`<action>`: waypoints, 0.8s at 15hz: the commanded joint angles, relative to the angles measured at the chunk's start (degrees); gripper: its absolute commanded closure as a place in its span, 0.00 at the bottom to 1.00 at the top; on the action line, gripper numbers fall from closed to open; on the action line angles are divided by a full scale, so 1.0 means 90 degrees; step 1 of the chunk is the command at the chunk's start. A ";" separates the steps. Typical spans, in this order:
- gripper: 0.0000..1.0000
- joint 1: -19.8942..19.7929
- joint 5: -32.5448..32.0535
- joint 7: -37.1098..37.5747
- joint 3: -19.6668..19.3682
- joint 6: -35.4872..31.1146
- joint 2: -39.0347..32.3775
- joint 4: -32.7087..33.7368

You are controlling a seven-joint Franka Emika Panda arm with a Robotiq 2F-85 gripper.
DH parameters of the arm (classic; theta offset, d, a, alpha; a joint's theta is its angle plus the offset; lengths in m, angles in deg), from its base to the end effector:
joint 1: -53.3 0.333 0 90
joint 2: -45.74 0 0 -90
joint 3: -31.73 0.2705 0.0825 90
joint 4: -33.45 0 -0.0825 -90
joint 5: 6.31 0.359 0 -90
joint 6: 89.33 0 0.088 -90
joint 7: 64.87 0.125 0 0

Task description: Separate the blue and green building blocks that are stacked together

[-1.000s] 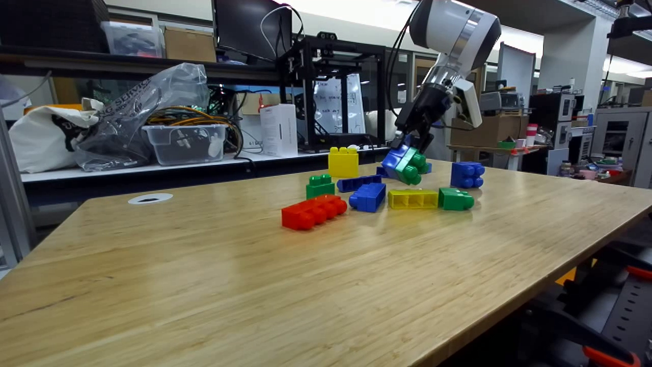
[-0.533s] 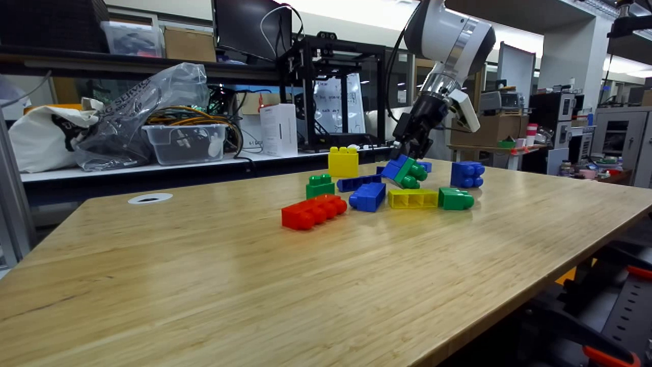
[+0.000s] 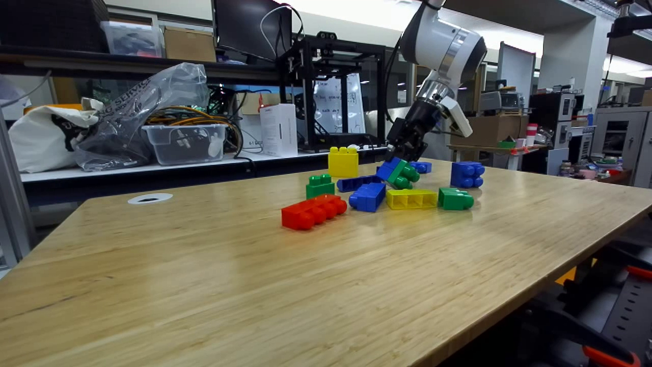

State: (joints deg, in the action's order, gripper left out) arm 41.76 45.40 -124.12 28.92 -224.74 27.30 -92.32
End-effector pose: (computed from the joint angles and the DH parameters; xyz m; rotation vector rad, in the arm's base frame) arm 0.5048 -0.1098 0.1890 -2.5970 -0.0985 -0.3008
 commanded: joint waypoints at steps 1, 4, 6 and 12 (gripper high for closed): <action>0.55 -0.0096 0.0350 -0.0204 0.0122 0.0167 -0.0366 0.0411; 0.55 -0.0163 0.0706 -0.0255 0.0202 0.0497 -0.0631 0.0705; 0.55 -0.0211 0.0912 -0.0280 0.0202 0.0787 -0.0781 0.0872; 0.55 -0.0104 0.1026 -0.0217 0.0054 0.0960 -0.1055 0.1054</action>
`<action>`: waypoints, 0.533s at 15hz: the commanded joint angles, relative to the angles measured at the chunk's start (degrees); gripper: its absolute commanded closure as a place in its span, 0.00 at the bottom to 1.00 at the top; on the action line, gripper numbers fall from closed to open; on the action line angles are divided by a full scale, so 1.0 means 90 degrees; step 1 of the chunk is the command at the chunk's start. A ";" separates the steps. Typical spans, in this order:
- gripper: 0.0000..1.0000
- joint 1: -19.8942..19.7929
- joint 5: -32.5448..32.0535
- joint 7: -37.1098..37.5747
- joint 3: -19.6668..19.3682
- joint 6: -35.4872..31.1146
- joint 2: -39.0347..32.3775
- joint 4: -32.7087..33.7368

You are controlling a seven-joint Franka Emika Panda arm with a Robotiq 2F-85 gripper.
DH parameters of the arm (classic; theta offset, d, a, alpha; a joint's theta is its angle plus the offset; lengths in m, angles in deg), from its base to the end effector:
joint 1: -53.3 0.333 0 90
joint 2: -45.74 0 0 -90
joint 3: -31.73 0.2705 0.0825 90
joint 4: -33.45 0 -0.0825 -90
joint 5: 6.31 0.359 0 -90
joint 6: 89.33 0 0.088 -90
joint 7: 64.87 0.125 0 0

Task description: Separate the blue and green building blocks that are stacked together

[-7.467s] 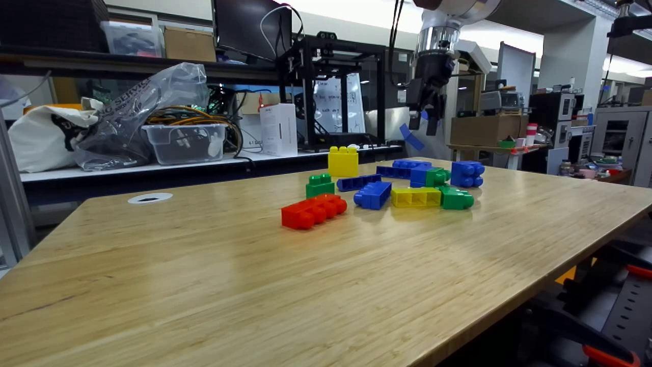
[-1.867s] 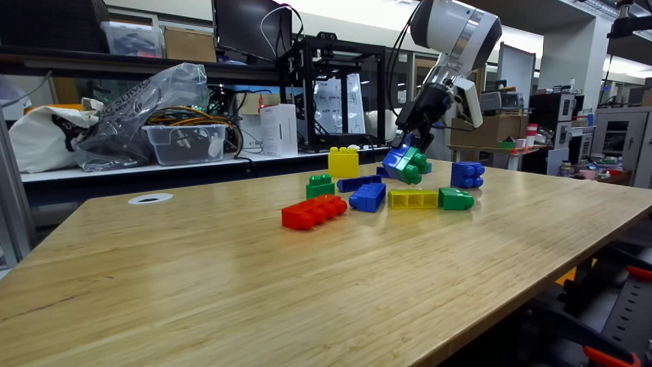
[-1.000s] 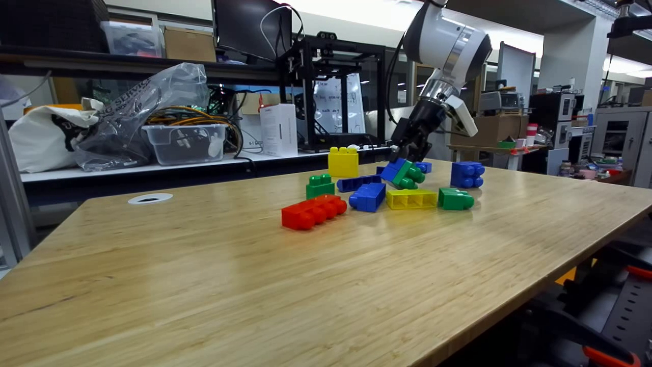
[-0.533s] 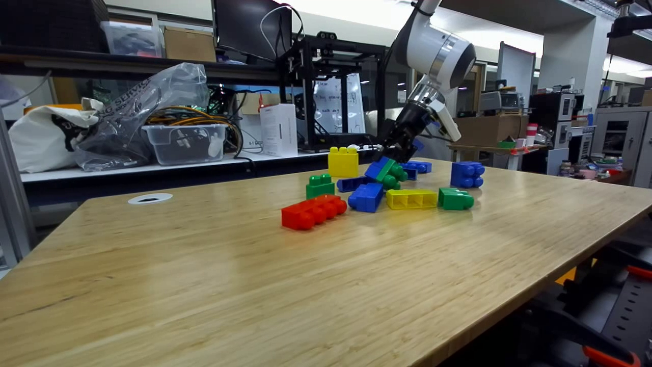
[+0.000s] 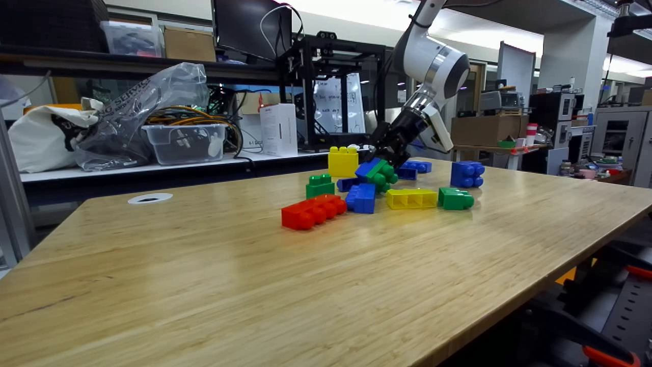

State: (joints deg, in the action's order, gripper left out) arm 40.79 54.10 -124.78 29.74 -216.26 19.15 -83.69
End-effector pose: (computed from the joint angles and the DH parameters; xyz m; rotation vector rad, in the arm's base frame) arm 0.5338 -0.0964 0.1658 -2.4067 -0.0048 -0.2873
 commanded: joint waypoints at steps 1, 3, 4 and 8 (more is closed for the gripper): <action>0.55 0.0046 -0.0013 -0.0109 -0.0066 -0.0074 -0.0120 0.0064; 0.55 0.0112 -0.0119 -0.0077 -0.0114 -0.0242 -0.0062 -0.0003; 0.55 0.0186 -0.0187 -0.0056 -0.0154 -0.0462 -0.0023 -0.0059; 0.55 0.0446 -0.0367 -0.0034 -0.0157 -0.1817 0.0098 -0.0271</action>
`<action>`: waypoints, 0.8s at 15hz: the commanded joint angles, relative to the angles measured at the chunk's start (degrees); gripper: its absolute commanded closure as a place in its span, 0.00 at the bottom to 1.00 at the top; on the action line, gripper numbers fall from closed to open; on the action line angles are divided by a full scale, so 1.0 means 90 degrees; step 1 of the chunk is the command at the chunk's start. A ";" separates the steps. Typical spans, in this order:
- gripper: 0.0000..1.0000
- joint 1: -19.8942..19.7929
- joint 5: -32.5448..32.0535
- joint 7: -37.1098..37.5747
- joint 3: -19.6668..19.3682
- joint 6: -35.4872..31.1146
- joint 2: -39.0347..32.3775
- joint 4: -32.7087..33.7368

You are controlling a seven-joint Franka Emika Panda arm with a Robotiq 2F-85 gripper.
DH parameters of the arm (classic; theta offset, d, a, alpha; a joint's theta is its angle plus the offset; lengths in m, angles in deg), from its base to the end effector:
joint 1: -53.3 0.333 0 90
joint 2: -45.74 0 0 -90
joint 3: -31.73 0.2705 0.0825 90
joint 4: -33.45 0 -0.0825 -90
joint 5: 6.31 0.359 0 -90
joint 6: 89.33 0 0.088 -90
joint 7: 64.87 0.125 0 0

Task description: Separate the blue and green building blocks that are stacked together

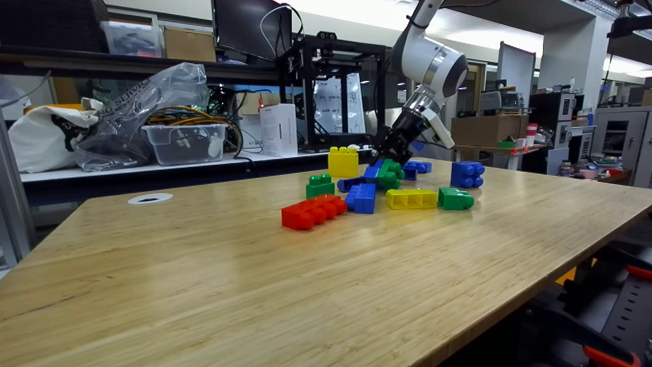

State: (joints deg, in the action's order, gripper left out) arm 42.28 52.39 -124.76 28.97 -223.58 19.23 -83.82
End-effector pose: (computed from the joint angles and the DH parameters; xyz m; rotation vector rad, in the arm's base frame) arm 0.5399 -0.1085 0.1673 -2.5265 -0.0075 -0.3515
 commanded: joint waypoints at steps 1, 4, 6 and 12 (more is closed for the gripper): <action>0.55 0.0332 -0.0178 -0.0025 -0.0042 -0.1338 0.0124 -0.0297; 0.55 0.0507 -0.0127 0.0001 0.0077 -0.2536 0.0179 -0.0461; 0.55 0.0839 -0.0044 0.0068 -0.0009 -0.3387 0.0245 -0.0632; 0.55 0.1370 0.0250 0.0554 0.0021 -0.5515 0.0110 -0.0951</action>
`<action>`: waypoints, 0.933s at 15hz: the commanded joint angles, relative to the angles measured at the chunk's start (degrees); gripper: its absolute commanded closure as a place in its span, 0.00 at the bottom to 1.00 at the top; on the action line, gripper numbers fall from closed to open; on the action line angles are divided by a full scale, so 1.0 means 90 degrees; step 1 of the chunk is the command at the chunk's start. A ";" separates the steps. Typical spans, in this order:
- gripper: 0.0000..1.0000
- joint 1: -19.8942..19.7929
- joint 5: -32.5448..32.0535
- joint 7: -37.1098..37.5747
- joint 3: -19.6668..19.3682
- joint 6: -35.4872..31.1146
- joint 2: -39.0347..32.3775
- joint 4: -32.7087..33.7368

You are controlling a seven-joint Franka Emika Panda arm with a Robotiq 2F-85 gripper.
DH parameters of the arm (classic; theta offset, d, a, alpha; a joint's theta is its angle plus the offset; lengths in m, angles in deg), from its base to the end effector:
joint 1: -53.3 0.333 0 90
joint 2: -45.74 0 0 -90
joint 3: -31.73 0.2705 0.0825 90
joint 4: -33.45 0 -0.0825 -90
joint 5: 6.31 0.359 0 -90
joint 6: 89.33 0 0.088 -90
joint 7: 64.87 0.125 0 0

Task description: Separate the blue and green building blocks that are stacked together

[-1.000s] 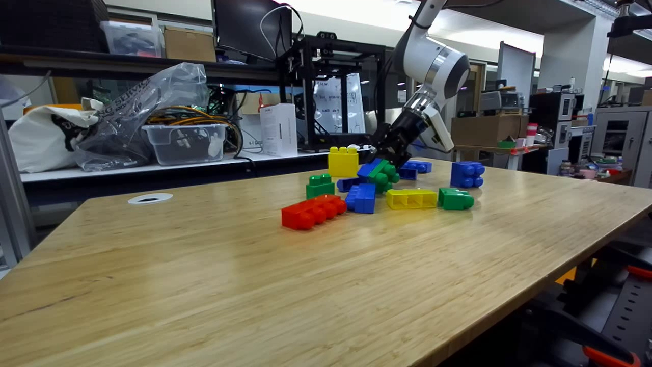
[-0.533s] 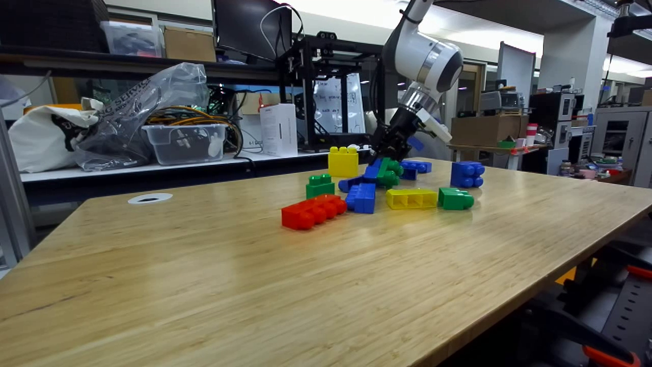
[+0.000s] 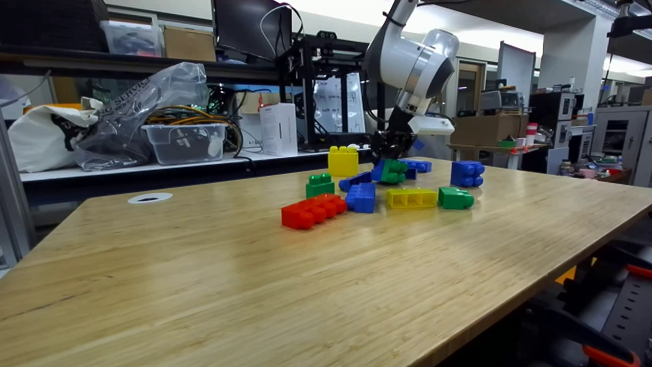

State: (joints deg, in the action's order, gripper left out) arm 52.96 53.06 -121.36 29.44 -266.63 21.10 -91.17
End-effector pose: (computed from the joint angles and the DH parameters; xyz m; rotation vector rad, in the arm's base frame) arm 0.5405 -0.0959 0.1899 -3.0126 0.1161 -0.7900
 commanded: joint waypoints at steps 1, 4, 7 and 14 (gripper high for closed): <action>0.55 0.0221 0.0235 0.0304 -0.0028 -0.1030 -0.0179 -0.0121; 0.55 0.0235 0.0434 0.0705 0.0043 -0.1833 -0.0455 -0.0010; 0.55 0.0474 -0.0362 0.2168 -0.0227 -0.2525 -0.0707 -0.0069; 0.55 0.2496 0.0455 0.2988 -0.2526 -0.2288 -0.1559 0.0813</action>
State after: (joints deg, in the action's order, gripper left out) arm 68.22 54.51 -98.07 14.00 -287.22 11.39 -86.55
